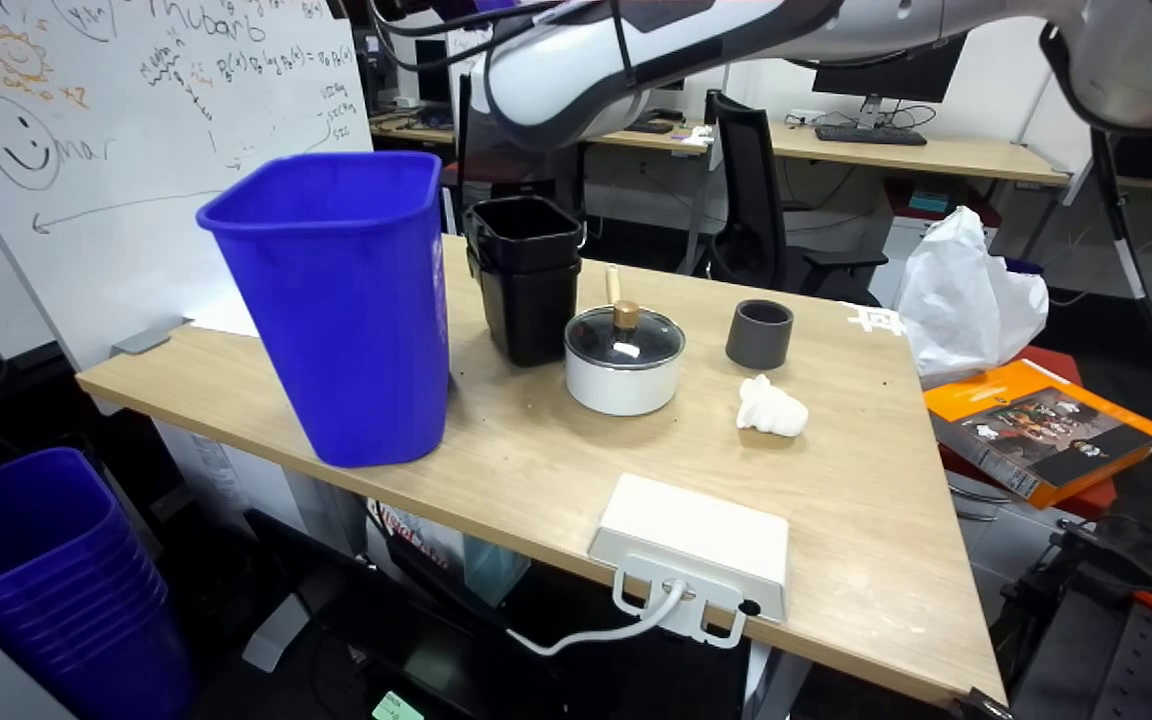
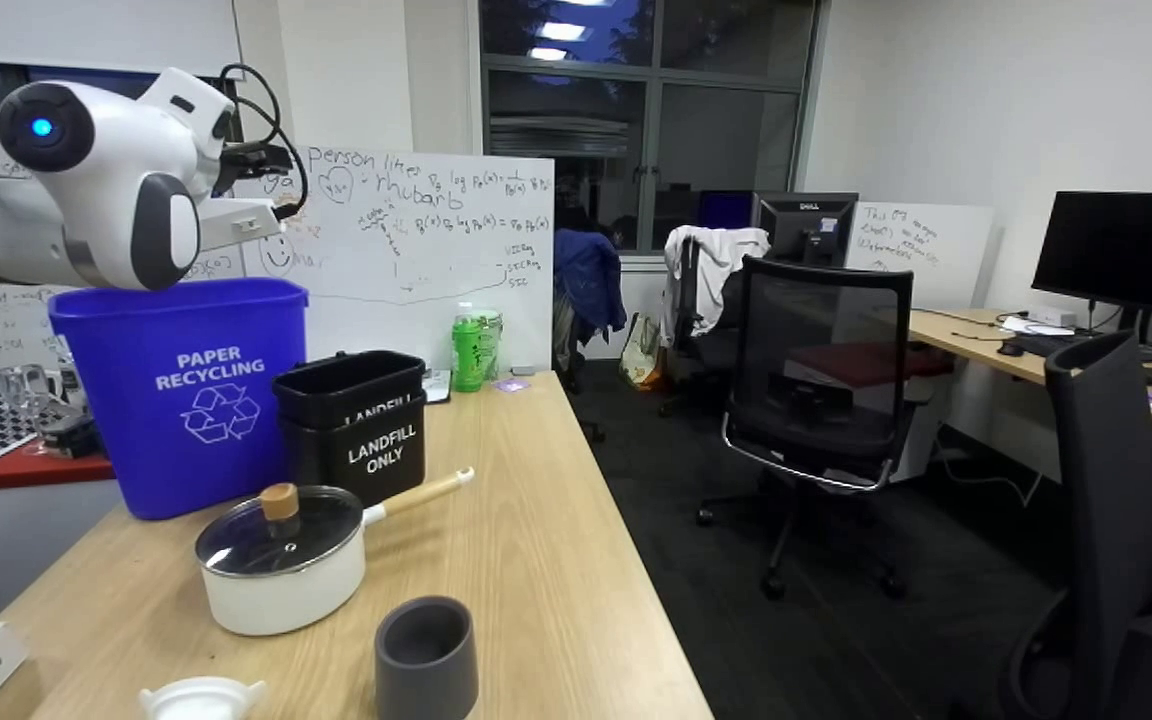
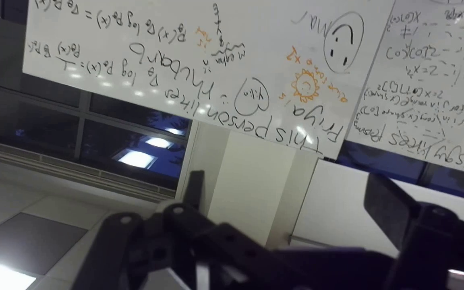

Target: Pick up the white tape and put it in the blue bin labelled 'paper recycling'.

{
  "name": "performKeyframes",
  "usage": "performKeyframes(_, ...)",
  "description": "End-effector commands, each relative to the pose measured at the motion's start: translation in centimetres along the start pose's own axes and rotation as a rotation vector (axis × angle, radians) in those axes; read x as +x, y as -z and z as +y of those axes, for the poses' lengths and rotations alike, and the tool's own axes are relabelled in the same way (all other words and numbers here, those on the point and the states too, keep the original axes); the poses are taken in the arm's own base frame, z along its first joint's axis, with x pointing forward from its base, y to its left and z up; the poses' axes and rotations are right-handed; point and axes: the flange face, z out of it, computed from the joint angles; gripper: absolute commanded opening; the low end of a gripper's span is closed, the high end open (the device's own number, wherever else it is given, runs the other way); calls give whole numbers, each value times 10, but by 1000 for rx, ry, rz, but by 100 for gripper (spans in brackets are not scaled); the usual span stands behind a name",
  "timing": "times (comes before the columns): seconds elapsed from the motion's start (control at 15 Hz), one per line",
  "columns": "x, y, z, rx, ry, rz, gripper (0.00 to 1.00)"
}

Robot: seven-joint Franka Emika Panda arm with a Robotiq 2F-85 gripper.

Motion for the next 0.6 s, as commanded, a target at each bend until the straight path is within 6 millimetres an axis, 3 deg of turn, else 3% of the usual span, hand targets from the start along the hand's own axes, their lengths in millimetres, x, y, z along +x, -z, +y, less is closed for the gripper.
performKeyframes(0.0, -5, -1, 8, -2, 9, -35, 100)
performKeyframes(0.13, -10, 0, 17, -6, 17, -69, 100)
performKeyframes(0.53, -7, 1, 13, 5, 24, -81, 100)
